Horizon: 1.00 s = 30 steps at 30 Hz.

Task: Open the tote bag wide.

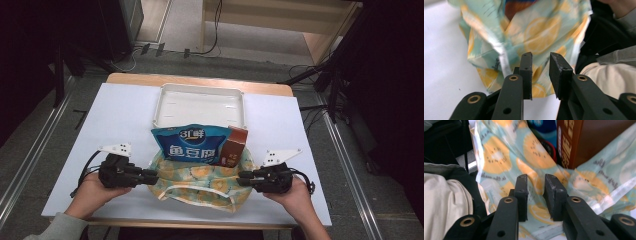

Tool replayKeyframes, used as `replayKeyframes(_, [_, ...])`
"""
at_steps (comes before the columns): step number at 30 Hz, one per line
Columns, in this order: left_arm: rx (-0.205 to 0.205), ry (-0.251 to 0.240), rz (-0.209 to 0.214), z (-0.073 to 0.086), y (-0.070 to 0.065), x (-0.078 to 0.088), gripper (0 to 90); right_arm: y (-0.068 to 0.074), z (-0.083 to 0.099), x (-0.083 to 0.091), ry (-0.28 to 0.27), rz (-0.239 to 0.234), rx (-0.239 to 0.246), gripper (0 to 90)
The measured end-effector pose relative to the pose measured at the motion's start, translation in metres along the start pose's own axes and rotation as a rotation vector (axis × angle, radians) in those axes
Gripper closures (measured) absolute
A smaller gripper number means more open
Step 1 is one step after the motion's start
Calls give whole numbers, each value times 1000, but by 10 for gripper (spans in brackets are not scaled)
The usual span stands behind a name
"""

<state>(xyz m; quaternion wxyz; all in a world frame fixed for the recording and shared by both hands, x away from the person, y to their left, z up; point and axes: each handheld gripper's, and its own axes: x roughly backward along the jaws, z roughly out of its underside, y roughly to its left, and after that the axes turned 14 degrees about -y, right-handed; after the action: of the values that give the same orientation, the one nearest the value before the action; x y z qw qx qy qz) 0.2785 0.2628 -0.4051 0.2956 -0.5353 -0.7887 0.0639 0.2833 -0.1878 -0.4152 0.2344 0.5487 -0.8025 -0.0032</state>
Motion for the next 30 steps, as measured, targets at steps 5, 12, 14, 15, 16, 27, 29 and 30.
replayKeyframes(5, [-50, -12, -12, -15, -10, 4, 678, 5, -15, 5, -13, 1, 27, 682])
replayKeyframes(12, [-84, 5, -19, -34, -15, -9, 580, 6, -28, -2, -22, 2, 50, 636])
replayKeyframes(14, [-83, 19, -21, -35, -12, -16, 547, 4, -29, -7, -21, 2, 50, 626])
replayKeyframes(15, [-79, 28, -22, -35, -11, -18, 528, 3, -30, -9, -18, 2, 52, 621])
replayKeyframes(16, [-78, 30, -22, -34, -10, -21, 514, 2, -30, -11, -17, 0, 53, 620])
replayKeyframes(27, [-69, 54, -14, -26, -3, -37, 447, 0, -27, -32, 8, -20, 63, 568])
replayKeyframes(29, [-71, 61, -17, -25, -2, -39, 447, 0, -27, -36, 15, -21, 61, 551])
replayKeyframes(30, [-69, 60, -15, -24, -2, -40, 448, 0, -27, -37, 17, -20, 64, 544])
